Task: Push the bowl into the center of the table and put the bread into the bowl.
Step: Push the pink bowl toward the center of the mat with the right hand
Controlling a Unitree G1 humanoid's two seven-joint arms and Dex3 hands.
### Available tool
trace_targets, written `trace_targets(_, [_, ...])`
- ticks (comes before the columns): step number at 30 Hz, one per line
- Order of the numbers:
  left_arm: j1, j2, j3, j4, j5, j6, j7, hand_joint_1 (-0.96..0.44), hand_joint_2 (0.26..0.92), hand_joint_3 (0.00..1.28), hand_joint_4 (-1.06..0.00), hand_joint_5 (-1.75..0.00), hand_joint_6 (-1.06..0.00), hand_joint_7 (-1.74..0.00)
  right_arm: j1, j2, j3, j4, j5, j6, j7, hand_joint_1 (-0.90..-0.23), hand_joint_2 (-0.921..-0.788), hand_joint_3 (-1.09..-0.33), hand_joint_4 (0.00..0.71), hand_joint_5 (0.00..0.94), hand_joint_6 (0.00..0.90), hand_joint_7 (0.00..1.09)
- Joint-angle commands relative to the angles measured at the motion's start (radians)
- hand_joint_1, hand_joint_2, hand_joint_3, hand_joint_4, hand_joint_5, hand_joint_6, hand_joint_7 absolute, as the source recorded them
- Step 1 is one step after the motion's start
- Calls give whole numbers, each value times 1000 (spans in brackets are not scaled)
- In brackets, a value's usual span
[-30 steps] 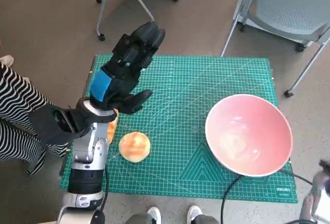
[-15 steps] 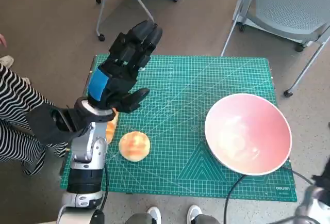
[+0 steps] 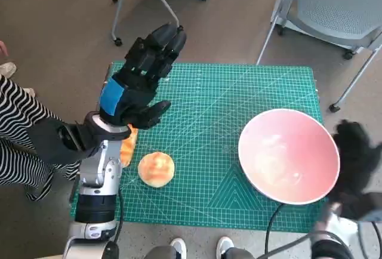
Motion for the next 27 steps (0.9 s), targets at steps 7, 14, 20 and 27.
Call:
trace_targets(7, [2, 30, 17, -10, -12, 4, -13, -524, 836, 432, -8, -97, 1, -463, -69, 63, 2, 55, 47, 58, 79, -596, -921, -817, 108, 1, 35, 461])
trace_targets(14, [15, 46, 24, -20, -9, 2, -10, -539, 890, 321, -16, -87, 1, -463, -108, 99, 1, 56, 59, 82, 99, -601, -921, -774, 100, 1, 52, 465])
trace_targets(20, [25, 57, 30, -31, -6, 2, -5, -548, 917, 262, -26, -78, 1, -468, -139, 119, 17, 58, 49, 93, 101, -602, -921, -765, 108, 5, 61, 467])
trace_targets(27, [36, 64, 37, -41, -1, 1, 3, -554, 921, 250, -31, -74, 1, -470, -176, 137, 46, 58, 32, 116, 89, -612, -921, -762, 111, 6, 64, 468])
